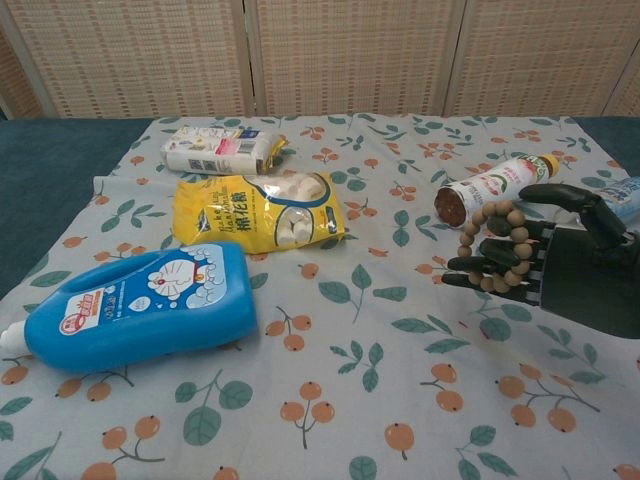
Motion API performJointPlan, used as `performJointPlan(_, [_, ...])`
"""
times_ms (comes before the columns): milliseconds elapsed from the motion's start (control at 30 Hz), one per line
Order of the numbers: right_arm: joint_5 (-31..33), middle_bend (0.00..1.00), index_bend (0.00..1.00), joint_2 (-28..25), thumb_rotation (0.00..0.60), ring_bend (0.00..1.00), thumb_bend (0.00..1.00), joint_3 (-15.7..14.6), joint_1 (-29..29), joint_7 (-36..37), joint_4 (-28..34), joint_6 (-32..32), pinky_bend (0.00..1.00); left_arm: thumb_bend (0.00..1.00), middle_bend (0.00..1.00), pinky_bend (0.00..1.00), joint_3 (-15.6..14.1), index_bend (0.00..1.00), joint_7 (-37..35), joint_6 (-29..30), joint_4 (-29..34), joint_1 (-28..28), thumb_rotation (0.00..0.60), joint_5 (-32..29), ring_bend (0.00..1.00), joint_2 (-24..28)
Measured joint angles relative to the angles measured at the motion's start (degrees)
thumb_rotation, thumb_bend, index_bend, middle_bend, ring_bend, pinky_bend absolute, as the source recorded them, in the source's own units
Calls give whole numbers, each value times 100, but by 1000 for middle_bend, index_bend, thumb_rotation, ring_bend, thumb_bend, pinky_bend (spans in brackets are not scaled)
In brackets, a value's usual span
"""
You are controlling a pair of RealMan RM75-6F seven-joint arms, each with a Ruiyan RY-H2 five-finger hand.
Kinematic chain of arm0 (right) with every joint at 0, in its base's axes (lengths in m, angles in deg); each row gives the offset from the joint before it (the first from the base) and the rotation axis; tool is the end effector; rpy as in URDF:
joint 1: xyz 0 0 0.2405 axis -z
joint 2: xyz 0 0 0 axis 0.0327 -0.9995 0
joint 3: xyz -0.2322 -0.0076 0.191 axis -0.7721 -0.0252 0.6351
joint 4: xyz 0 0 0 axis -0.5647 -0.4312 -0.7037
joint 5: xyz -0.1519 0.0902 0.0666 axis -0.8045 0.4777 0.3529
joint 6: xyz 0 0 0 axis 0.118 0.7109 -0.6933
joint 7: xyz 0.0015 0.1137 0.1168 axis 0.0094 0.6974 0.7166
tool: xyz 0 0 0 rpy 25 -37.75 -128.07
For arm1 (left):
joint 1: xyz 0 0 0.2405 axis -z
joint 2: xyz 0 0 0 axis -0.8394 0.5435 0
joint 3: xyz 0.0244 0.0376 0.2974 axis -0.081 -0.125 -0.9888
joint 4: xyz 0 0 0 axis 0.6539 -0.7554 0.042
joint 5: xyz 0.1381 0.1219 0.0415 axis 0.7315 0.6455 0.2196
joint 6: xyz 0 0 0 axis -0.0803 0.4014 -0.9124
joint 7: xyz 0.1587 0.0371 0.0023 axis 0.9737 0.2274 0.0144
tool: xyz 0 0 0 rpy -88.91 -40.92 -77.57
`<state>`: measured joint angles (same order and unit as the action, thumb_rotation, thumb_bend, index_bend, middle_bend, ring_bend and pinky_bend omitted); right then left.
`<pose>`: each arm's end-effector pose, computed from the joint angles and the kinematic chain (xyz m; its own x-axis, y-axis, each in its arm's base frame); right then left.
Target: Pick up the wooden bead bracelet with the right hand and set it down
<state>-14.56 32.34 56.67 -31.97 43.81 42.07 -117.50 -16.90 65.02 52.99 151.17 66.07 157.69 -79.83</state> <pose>-0.2577 -0.2949 0.0062 -0.8552 -0.5159 0.0497 -0.3446 0.4944 -0.7980 -0.3464 0.2168 0.1491 0.4597 0.0523 0.8865 0.8806 -0.1564 -0.4474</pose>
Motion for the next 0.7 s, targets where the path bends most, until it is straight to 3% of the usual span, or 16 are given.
performJointPlan(133, [27,651,575,47,211,303,545,-29,-40,-119,54,18,112,436,0,208,-3,0,1,-7,2,1,600,-1,0,1])
performJointPlan(600, [27,650,599,112,215,303,738,-115,-91,-39,-28,-93,112,436,0,209,1,0,4,19,1,-14,600,0,0,7])
performJointPlan(700, [38,650,602,99,224,303,884,-128,-107,-48,-22,-87,112,435,0,208,1,0,2,25,0,-15,600,7,0,7])
